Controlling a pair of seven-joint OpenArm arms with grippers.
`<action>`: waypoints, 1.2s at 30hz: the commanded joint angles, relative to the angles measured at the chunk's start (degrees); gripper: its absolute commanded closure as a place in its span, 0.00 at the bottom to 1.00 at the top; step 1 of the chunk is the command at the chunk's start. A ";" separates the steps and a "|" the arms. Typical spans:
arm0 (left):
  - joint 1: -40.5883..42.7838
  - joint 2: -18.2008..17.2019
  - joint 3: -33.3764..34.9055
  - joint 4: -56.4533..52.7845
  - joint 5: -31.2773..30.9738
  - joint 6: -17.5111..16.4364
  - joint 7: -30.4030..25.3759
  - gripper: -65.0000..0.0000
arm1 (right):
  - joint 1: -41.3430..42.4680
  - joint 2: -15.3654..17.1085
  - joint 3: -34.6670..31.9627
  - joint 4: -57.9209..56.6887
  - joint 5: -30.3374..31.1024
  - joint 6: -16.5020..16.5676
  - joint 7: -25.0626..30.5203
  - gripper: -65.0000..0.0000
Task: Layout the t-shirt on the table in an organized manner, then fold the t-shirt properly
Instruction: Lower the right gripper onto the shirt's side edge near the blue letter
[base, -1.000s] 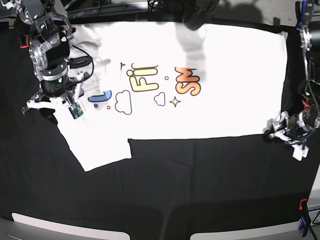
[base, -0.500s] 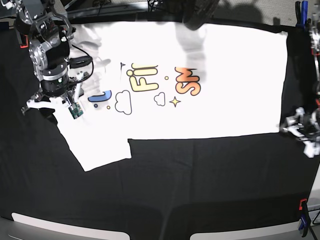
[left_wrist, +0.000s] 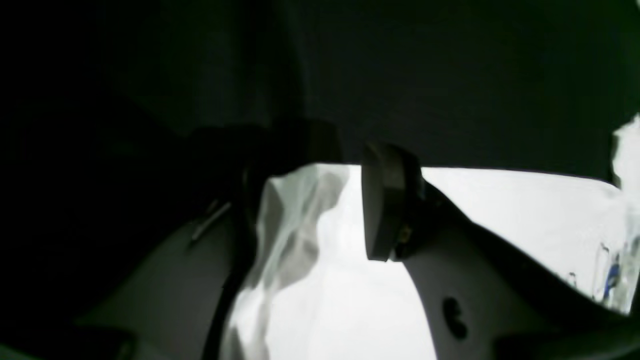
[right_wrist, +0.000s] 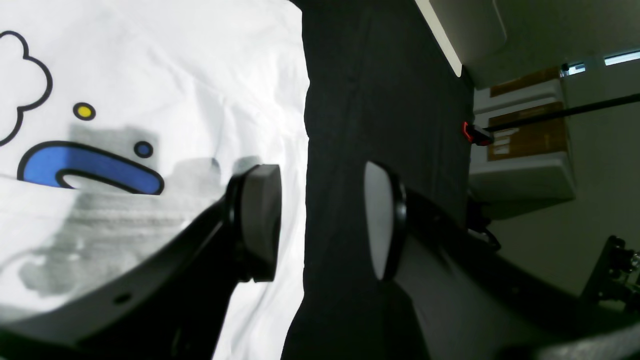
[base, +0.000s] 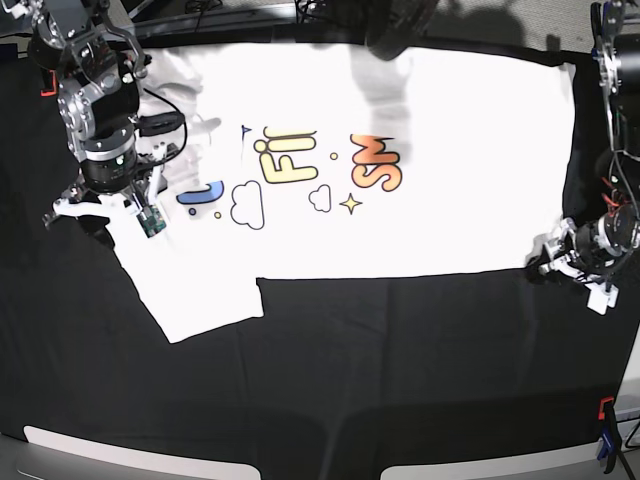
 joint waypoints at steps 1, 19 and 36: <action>-0.57 -0.61 0.09 0.09 1.29 0.24 3.15 0.60 | 0.46 0.79 0.46 0.83 -1.07 -0.61 0.96 0.59; -0.57 -1.29 0.09 0.09 1.70 -4.09 2.78 1.00 | 0.46 0.79 0.46 0.83 -0.87 -0.61 0.96 0.59; -0.57 -1.27 0.09 0.11 1.49 -4.07 0.59 1.00 | 24.48 -17.73 7.45 -24.26 22.75 11.32 4.98 0.59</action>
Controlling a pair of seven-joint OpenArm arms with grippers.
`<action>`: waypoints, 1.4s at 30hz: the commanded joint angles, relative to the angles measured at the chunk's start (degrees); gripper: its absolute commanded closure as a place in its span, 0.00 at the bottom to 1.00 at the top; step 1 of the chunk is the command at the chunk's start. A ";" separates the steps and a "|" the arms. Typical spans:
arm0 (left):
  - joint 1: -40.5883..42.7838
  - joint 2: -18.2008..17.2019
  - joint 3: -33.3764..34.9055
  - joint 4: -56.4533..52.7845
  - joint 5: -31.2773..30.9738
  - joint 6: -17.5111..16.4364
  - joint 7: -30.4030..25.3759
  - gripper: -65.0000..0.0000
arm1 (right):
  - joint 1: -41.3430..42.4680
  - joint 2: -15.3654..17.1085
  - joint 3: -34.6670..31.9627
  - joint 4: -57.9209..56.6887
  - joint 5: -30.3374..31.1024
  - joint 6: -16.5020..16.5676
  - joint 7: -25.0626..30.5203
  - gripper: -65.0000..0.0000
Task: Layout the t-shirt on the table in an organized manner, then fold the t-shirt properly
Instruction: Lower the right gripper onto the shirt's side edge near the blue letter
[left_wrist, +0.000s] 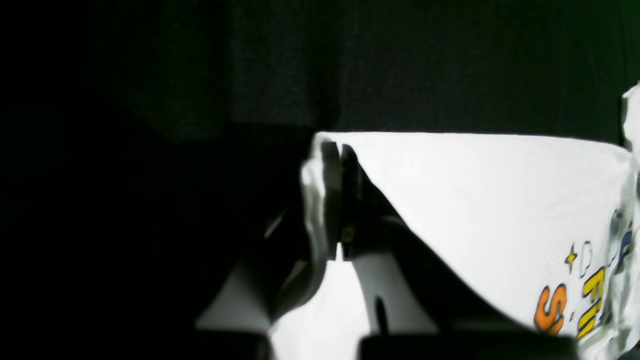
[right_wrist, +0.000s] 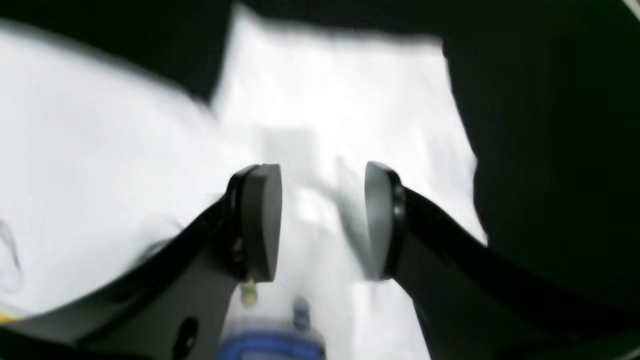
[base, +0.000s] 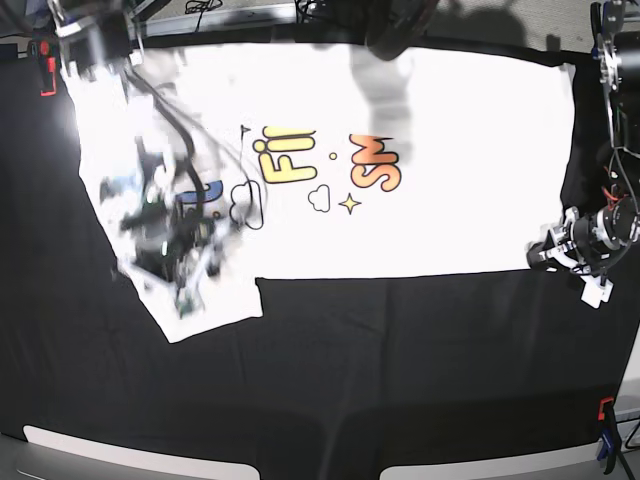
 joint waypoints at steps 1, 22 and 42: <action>-0.94 -0.83 0.02 0.39 0.46 0.04 0.28 1.00 | 3.45 0.46 2.67 -0.83 0.31 -0.02 0.11 0.59; -0.94 -0.81 0.02 0.39 0.44 0.04 0.72 1.00 | 28.85 4.13 23.67 -52.30 7.17 24.90 5.88 0.59; -0.92 -0.83 0.02 0.39 0.66 0.04 0.72 1.00 | 28.22 -0.02 23.67 -61.94 1.36 24.87 10.36 0.59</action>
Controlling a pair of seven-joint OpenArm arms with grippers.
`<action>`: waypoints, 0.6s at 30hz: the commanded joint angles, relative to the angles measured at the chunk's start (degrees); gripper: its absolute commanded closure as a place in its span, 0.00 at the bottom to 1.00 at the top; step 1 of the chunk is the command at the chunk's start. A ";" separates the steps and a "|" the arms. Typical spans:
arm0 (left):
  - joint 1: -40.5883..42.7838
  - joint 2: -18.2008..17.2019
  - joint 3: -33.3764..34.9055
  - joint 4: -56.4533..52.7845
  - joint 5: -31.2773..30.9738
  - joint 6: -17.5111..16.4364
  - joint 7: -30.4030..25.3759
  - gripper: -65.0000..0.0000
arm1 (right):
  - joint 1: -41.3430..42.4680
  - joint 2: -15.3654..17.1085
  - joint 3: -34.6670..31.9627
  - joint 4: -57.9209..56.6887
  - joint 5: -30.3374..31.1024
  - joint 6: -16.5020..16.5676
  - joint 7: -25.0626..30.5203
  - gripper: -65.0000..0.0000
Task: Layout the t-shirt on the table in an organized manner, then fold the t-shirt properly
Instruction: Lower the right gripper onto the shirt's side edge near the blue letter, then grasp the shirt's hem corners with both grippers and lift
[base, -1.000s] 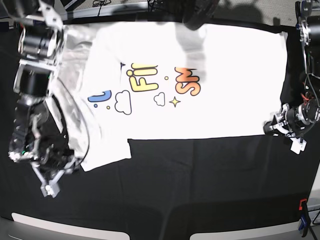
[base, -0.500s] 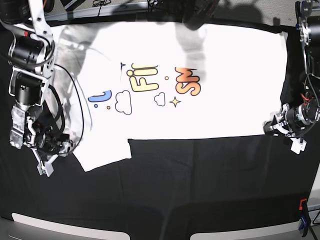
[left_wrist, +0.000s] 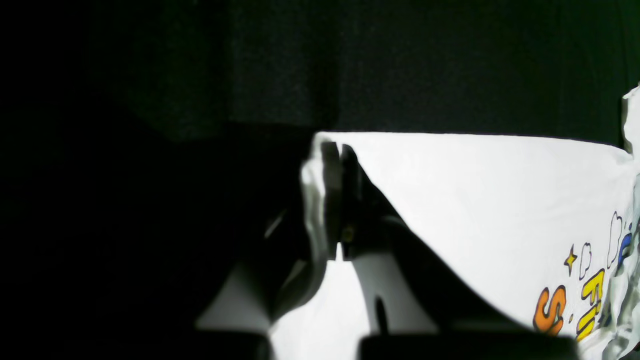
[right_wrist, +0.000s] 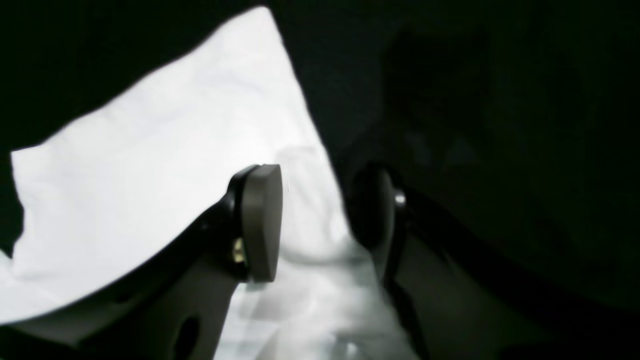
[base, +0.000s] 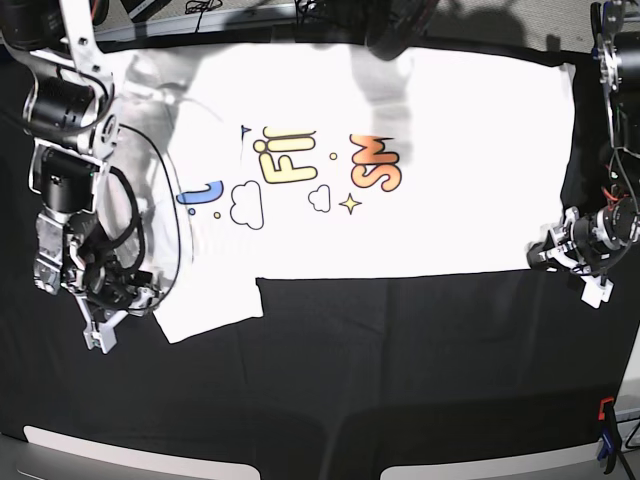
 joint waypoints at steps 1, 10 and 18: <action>-0.92 -0.83 -0.02 0.39 0.70 0.07 0.55 1.00 | 0.79 -0.46 -0.02 0.04 -0.04 0.96 -1.75 0.59; -0.92 -0.81 -0.02 0.39 0.68 0.07 0.52 1.00 | 0.79 -1.66 -0.02 0.04 -0.02 0.94 -2.34 0.76; -0.94 -0.83 -0.02 0.39 0.72 0.04 -0.48 1.00 | 0.83 -1.70 -0.02 0.04 -0.02 0.94 -0.11 1.00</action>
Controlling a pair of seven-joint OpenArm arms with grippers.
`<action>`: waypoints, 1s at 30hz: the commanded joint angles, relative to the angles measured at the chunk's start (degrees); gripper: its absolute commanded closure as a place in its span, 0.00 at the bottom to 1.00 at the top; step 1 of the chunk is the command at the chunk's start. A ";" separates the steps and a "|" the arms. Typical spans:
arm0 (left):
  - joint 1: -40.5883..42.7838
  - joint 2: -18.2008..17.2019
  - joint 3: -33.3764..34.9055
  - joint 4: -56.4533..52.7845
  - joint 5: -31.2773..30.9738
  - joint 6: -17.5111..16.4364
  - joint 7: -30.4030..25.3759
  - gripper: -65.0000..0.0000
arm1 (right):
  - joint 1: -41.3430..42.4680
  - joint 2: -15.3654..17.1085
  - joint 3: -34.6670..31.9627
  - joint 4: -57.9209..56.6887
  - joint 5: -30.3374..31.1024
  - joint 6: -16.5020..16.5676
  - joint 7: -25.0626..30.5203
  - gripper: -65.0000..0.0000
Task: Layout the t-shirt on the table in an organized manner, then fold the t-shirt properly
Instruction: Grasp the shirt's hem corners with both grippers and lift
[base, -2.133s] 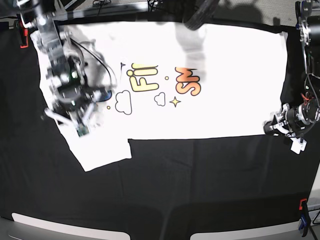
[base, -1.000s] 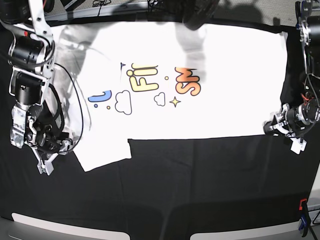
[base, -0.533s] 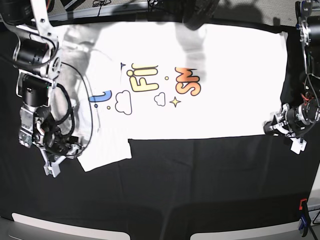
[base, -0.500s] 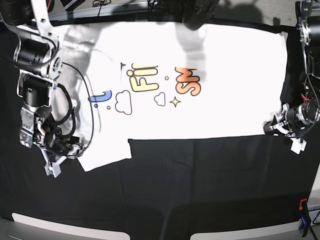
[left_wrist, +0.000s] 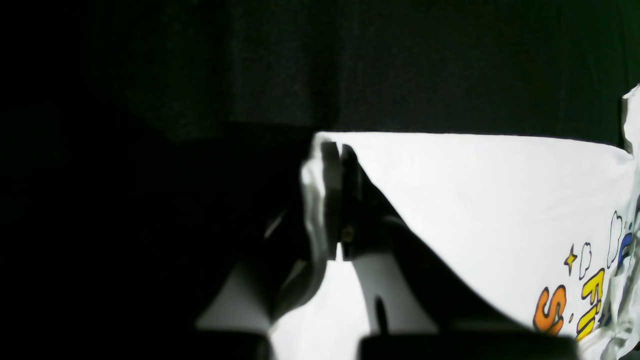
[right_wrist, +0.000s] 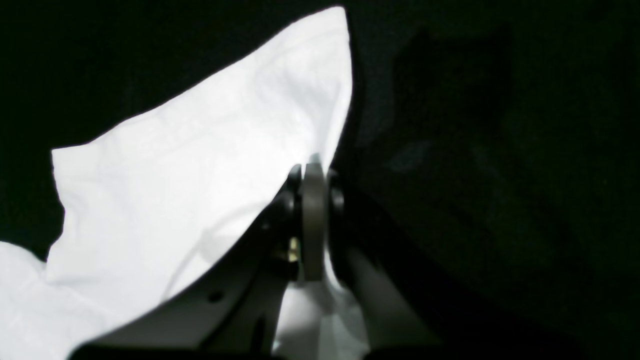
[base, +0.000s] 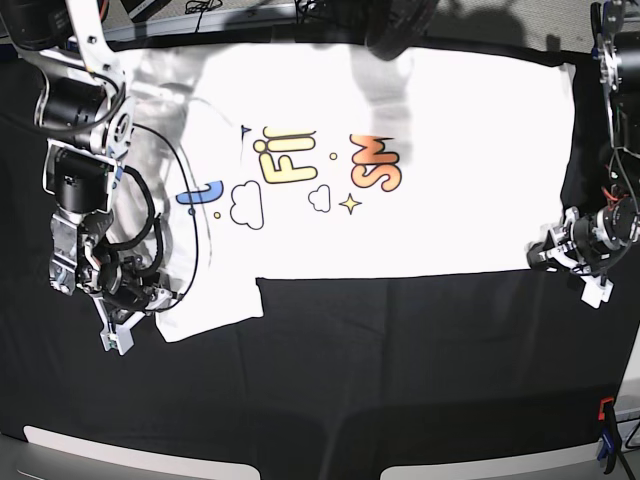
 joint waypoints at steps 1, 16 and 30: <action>-0.96 -0.83 -0.02 0.39 0.55 0.07 -0.79 1.00 | 0.96 0.07 -0.02 0.11 -0.24 0.70 -0.63 1.00; -0.33 -0.83 -0.02 7.08 8.17 -2.47 -3.91 1.00 | -0.28 0.04 -0.02 11.58 2.29 7.62 -5.55 1.00; 18.97 -0.85 -0.02 39.10 11.06 3.02 -3.78 1.00 | -28.17 0.04 0.00 53.46 4.92 7.62 -8.63 1.00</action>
